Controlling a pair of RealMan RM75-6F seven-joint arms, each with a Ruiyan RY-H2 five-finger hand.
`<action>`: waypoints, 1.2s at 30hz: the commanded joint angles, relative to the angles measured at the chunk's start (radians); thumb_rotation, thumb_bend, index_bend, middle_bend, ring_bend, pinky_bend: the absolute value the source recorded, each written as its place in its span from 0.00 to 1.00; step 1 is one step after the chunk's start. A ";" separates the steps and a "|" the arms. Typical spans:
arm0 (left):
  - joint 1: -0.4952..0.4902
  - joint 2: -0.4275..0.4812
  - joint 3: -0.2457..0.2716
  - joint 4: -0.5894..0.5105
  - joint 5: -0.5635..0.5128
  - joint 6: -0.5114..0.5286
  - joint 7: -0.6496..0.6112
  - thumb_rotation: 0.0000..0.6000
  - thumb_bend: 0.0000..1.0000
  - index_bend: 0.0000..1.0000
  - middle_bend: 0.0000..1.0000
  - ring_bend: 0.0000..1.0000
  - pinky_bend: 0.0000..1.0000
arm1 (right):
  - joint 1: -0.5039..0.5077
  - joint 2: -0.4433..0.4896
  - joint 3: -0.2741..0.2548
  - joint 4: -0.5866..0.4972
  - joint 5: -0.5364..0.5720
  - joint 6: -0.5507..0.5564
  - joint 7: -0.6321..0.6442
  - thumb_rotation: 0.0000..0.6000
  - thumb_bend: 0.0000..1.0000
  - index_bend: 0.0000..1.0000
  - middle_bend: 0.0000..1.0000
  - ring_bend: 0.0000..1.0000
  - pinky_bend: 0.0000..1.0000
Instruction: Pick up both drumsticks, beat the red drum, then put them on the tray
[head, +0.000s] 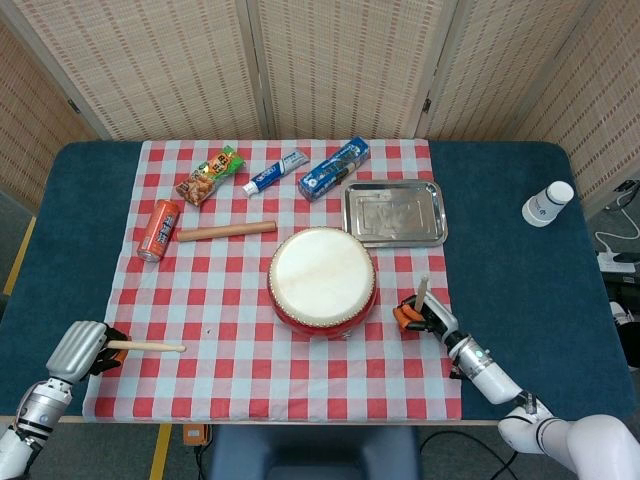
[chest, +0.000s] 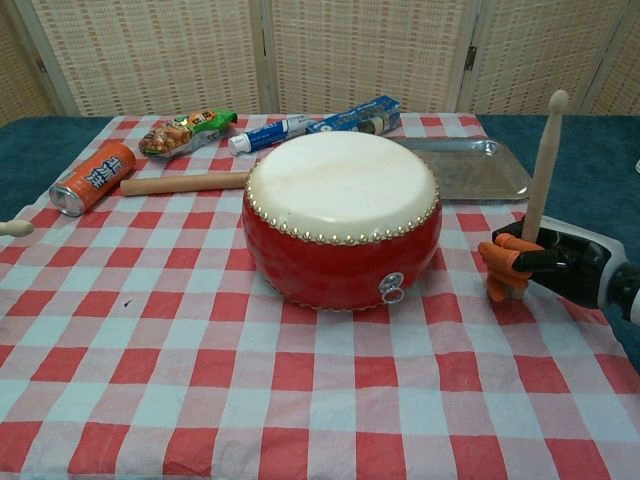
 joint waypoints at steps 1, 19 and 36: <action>0.000 -0.001 0.001 0.003 0.000 -0.001 -0.002 1.00 0.82 1.00 1.00 1.00 1.00 | 0.004 0.003 -0.003 -0.009 -0.016 0.026 -0.029 1.00 0.96 1.00 0.94 0.87 0.70; -0.012 0.018 -0.006 -0.011 0.013 0.008 0.020 1.00 0.83 1.00 1.00 1.00 1.00 | 0.139 0.539 0.025 -0.694 0.062 -0.215 -1.081 1.00 1.00 1.00 0.94 0.91 0.79; -0.216 0.099 -0.137 -0.191 -0.039 -0.178 0.264 1.00 0.82 1.00 1.00 1.00 1.00 | 0.404 0.761 0.178 -0.796 0.538 -0.597 -1.518 1.00 1.00 1.00 0.94 0.91 0.80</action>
